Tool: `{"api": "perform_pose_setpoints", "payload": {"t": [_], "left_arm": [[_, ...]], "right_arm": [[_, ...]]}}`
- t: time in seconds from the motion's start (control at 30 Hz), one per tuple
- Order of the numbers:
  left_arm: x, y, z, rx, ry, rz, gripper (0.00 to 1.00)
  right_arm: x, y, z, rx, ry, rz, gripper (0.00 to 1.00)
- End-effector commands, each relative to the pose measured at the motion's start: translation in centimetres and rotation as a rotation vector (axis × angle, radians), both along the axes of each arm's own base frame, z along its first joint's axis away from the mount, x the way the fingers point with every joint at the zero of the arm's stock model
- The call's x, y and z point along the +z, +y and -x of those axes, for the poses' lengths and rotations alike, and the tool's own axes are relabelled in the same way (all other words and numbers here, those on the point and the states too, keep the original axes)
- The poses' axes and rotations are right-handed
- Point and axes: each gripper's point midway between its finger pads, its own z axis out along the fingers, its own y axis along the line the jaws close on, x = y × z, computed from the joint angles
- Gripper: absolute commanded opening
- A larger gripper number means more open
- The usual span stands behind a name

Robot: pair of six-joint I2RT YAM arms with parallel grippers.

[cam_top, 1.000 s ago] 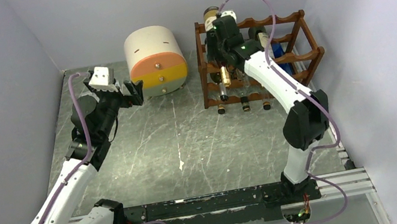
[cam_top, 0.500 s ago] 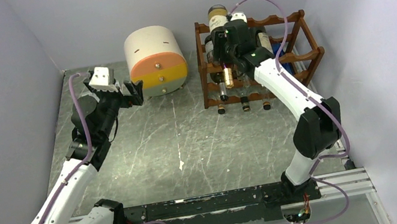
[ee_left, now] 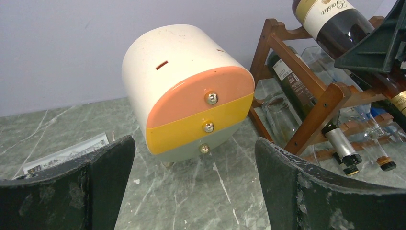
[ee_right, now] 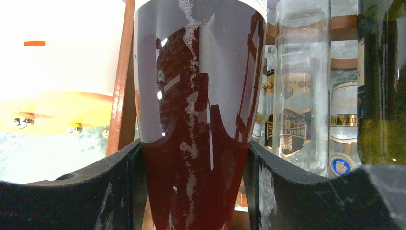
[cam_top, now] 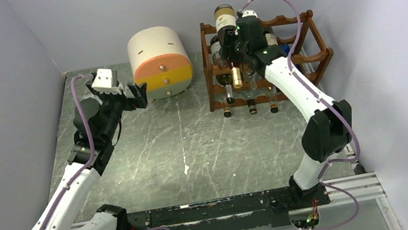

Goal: Take the wine bottle off the wine rack

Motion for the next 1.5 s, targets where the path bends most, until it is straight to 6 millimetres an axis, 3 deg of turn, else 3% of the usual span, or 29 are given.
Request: {"api": "perform_pose_setpoints", "payload": {"t": [0.0, 0.33, 0.57, 1.1, 1.47], "left_arm": [[0.5, -0.3, -0.1, -0.001, -0.027, 0.003, 0.99], [0.4, -0.2, -0.1, 0.005, -0.025, 0.000, 0.99], [0.5, -0.2, -0.2, 0.004, -0.023, 0.000, 0.99], [0.3, -1.4, -0.1, -0.057, 0.007, 0.013, 0.99], [0.1, -1.2, -0.3, -0.041, 0.020, 0.017, 0.99]], "right_arm": [[14.6, -1.6, -1.8, -0.050, -0.396, -0.160, 0.00], [16.3, -2.1, -2.9, -0.022, -0.419, -0.207, 0.00], [18.0, -1.9, -2.4, -0.002, -0.449, -0.244, 0.00], [23.6, -0.7, 2.3, 0.116, -0.511, -0.325, 0.00], [23.9, 0.6, 4.6, 0.203, -0.488, -0.390, 0.00]]}}
